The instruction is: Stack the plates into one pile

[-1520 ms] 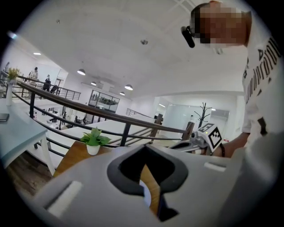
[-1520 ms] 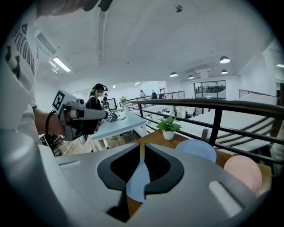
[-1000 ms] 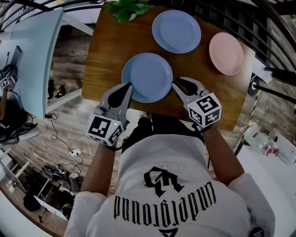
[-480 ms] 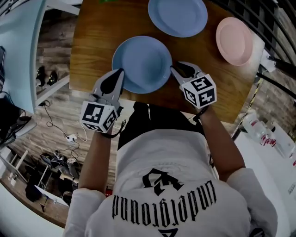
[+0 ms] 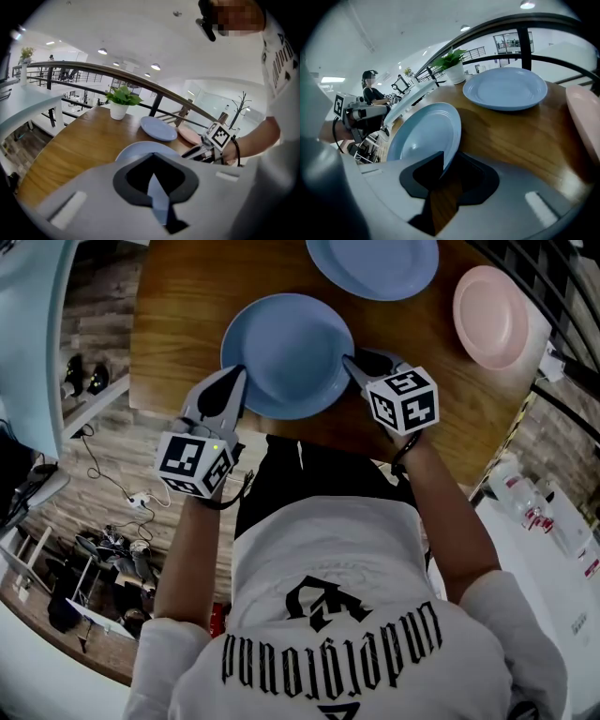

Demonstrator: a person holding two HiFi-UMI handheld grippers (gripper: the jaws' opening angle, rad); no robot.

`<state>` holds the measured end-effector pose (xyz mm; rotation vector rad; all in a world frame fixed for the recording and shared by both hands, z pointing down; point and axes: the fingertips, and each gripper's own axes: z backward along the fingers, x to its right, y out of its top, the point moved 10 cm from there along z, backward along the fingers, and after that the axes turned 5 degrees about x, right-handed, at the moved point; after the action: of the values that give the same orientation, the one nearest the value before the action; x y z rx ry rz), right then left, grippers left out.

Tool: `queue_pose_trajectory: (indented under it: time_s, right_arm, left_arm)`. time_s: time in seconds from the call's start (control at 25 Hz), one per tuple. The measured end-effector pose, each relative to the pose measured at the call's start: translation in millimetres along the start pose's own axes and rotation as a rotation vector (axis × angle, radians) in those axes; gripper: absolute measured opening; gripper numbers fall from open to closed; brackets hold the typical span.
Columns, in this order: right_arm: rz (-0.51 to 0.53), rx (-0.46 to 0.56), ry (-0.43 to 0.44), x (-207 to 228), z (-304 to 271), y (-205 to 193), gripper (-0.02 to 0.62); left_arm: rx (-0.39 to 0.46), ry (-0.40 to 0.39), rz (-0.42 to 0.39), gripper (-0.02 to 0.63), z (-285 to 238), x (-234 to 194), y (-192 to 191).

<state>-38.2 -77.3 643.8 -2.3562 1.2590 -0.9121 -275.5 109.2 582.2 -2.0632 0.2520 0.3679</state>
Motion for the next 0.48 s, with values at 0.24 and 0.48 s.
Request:
queue_pose_trajectory:
  time_s: [0.24, 0.48]
  right_arm:
    - [-0.046, -0.001, 0.012, 6, -7, 8, 0.064]
    - [-0.047, -0.011, 0.011, 5, -16, 20, 0.015]
  left_arm:
    - [-0.004, 0.009, 0.019, 0.046, 1, 0, -2]
    - [0.002, 0.024, 0.039, 0.046, 3, -1, -5]
